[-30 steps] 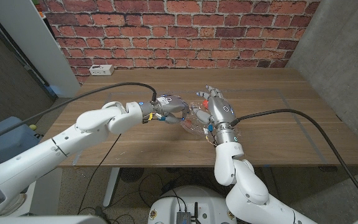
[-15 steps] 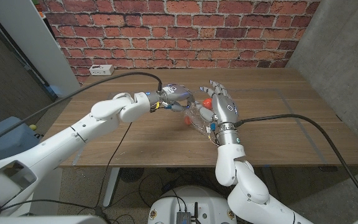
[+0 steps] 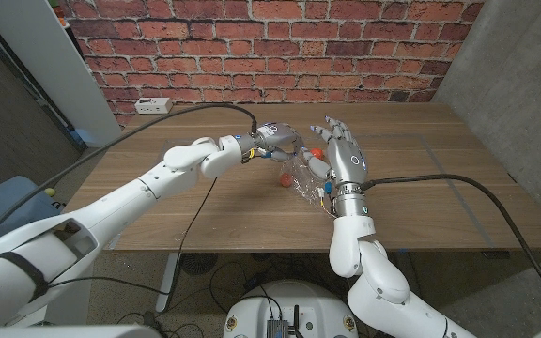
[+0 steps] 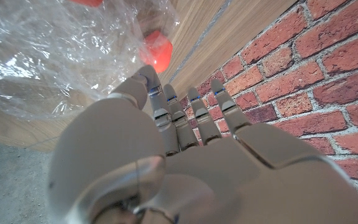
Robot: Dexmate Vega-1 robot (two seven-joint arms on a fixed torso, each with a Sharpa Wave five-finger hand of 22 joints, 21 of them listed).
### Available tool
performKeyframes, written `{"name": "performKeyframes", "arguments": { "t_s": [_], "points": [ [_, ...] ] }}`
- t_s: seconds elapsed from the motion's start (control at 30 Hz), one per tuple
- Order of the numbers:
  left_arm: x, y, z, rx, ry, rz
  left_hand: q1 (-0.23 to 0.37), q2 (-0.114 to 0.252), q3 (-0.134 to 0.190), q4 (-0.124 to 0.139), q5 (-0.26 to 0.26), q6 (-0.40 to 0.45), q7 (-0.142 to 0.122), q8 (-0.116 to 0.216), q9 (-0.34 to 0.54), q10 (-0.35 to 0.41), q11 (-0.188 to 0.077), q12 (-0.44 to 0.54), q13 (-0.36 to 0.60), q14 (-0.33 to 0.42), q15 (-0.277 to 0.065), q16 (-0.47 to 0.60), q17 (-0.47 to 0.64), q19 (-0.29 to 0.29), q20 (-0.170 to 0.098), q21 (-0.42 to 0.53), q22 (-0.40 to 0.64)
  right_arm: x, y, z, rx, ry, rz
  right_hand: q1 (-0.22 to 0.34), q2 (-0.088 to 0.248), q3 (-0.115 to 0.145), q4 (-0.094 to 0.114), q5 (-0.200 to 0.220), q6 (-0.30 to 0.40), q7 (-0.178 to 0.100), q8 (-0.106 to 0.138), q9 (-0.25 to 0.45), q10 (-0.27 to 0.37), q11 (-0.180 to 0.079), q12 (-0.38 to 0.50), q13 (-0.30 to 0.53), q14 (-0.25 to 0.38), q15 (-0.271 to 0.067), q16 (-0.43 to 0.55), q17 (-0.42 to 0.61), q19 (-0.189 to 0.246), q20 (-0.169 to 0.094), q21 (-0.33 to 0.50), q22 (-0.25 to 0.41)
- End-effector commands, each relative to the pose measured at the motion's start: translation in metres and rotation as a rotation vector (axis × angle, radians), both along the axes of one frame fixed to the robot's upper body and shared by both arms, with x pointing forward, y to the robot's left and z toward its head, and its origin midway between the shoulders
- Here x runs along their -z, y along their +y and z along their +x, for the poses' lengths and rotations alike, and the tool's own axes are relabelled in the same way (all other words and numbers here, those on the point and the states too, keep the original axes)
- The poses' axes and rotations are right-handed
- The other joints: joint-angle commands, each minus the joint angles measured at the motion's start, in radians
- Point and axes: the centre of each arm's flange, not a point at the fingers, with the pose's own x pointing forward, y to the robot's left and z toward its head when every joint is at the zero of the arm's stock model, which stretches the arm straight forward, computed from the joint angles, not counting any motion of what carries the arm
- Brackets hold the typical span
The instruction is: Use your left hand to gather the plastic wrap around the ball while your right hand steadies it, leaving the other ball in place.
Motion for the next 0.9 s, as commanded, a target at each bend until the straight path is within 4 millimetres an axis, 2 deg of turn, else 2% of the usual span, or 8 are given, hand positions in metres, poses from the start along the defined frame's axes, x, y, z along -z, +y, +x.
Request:
{"name": "performKeyframes", "arguments": {
  "t_s": [0.03, 0.27, 0.53, 0.77, 0.83, 0.9],
  "points": [
    [0.010, -0.029, 0.028, 0.045, 0.000, -0.011, -0.005, 0.007, 0.009, 0.006, 0.004, 0.010, 0.012, 0.113, 0.068, 0.011, -0.005, 0.003, 0.003, 0.013, -0.103, 0.004, 0.004, 0.011, 0.001, 0.005, 0.005, -0.007, -0.010, 0.006, 0.012, -0.003, 0.006, -0.010, 0.004, -0.004, 0.001, -0.001, -0.002, 0.006, 0.002, 0.003, 0.009, -0.001, 0.006, 0.001, 0.009, -0.003, 0.004, 0.006, 0.013, 0.001, 0.007, 0.001],
    [0.025, -0.043, 0.037, 0.048, -0.037, 0.004, -0.008, 0.006, 0.013, 0.004, 0.002, 0.012, 0.013, 0.116, 0.063, 0.023, -0.007, 0.006, 0.005, 0.022, -0.107, 0.004, 0.004, 0.012, 0.001, 0.007, 0.005, -0.008, -0.015, 0.010, 0.008, 0.001, 0.012, -0.012, 0.004, -0.006, 0.001, -0.001, -0.004, 0.007, 0.002, 0.003, 0.009, -0.001, 0.005, 0.001, 0.011, -0.003, 0.004, 0.006, 0.014, 0.002, 0.007, 0.001],
    [0.045, -0.061, 0.042, 0.045, -0.190, 0.044, -0.015, 0.000, 0.017, 0.001, -0.001, 0.019, 0.005, 0.121, 0.056, 0.041, -0.011, 0.011, 0.009, 0.036, -0.111, 0.005, 0.003, 0.012, -0.002, 0.009, 0.005, -0.010, -0.018, 0.014, 0.000, 0.003, 0.015, -0.014, 0.004, -0.007, 0.000, -0.001, -0.006, 0.006, 0.002, 0.003, 0.008, -0.002, 0.004, 0.001, 0.013, -0.004, 0.005, 0.006, 0.013, 0.004, 0.006, 0.001],
    [0.057, -0.067, 0.045, 0.054, -0.178, 0.092, -0.023, -0.012, 0.020, -0.004, -0.006, 0.035, -0.001, 0.128, 0.046, 0.050, -0.011, 0.012, 0.013, 0.049, -0.123, 0.003, 0.001, 0.015, -0.009, 0.012, 0.004, -0.009, -0.018, 0.013, 0.001, 0.005, 0.011, -0.015, 0.005, -0.009, 0.000, -0.002, -0.007, 0.006, 0.002, 0.003, 0.010, -0.002, 0.004, 0.001, 0.016, -0.005, 0.005, 0.005, 0.015, 0.004, 0.006, 0.001],
    [0.059, -0.068, 0.044, 0.060, -0.173, 0.102, -0.035, -0.022, 0.016, -0.002, -0.013, 0.030, -0.021, 0.125, 0.039, 0.050, -0.005, 0.010, 0.015, 0.048, -0.120, 0.000, 0.001, 0.013, -0.005, 0.013, 0.004, -0.009, -0.019, 0.013, 0.001, 0.005, 0.011, -0.015, 0.005, -0.009, 0.000, -0.002, -0.007, 0.006, 0.002, 0.003, 0.011, -0.001, 0.004, 0.001, 0.017, -0.005, 0.006, 0.005, 0.016, 0.004, 0.006, 0.001],
    [0.060, -0.068, 0.042, 0.072, -0.182, 0.104, -0.058, -0.051, -0.015, -0.003, -0.041, -0.008, -0.040, 0.108, 0.026, 0.041, -0.002, 0.004, 0.019, 0.040, -0.119, 0.000, 0.005, 0.007, -0.002, 0.012, 0.003, -0.010, -0.019, 0.012, 0.004, 0.004, 0.013, -0.015, 0.005, -0.010, -0.001, -0.002, -0.008, 0.007, 0.001, 0.003, 0.011, -0.002, 0.003, 0.001, 0.018, -0.005, 0.006, 0.005, 0.017, 0.004, 0.006, 0.001]
  ]
}}
